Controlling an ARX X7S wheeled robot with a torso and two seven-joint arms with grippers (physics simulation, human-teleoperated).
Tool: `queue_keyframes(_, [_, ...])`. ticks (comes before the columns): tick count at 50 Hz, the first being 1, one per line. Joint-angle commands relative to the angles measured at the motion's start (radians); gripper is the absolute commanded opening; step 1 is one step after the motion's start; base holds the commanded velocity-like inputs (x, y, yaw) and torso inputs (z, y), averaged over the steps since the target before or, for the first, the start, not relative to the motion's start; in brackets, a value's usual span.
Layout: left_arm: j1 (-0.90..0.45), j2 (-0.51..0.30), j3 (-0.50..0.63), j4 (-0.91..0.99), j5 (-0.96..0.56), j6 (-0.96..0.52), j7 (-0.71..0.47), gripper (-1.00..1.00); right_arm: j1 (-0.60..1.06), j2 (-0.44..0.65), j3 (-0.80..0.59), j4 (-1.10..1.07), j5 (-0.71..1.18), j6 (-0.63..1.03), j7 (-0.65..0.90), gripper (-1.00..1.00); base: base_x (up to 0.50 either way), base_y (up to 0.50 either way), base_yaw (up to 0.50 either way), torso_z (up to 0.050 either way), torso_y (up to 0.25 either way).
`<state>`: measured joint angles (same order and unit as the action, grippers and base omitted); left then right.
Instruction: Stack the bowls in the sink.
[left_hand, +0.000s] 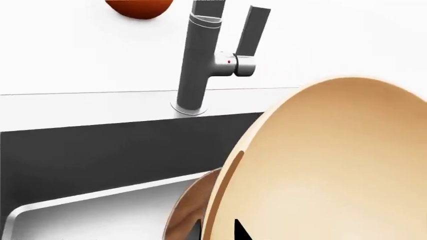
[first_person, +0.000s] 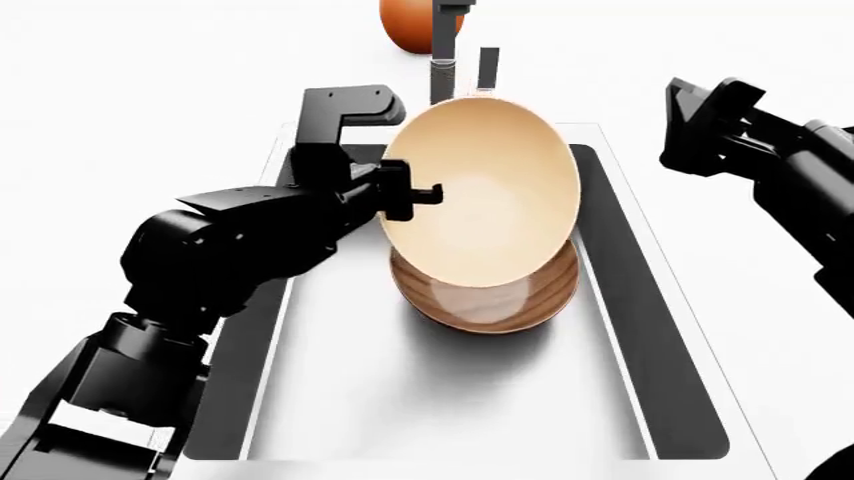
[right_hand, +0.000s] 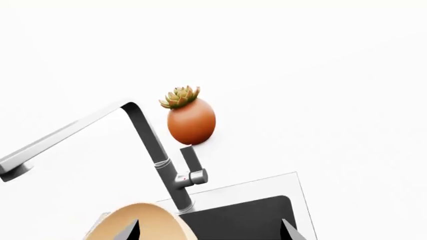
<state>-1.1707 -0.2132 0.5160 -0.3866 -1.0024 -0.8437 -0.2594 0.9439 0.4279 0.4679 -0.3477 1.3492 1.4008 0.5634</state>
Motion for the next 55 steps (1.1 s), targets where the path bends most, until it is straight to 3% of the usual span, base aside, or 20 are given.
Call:
queue_keyframes(1, [0.002,0.027,0.012,-0.015,-0.006,0.008,0.01,-1.0,-0.008,0.005,-0.009,0.004,0.013,-0.015,0.008,1.0,0.0,0.0,0.0,0.0,0.0])
queue_keyframes(41, [0.029,0.104,0.06,-0.2,0.057,0.136,0.049,-1.0,-0.066,0.039,-0.031,0.01,0.01,-0.078,-0.028,1.0,0.0,0.0,0.0,0.0,0.0])
queue_keyframes(55, [0.016,0.143,0.08,-0.352,0.095,0.222,0.096,-1.0,-0.08,0.045,-0.033,0.007,0.021,-0.091,-0.025,1.0,0.0,0.0,0.0,0.0,0.0])
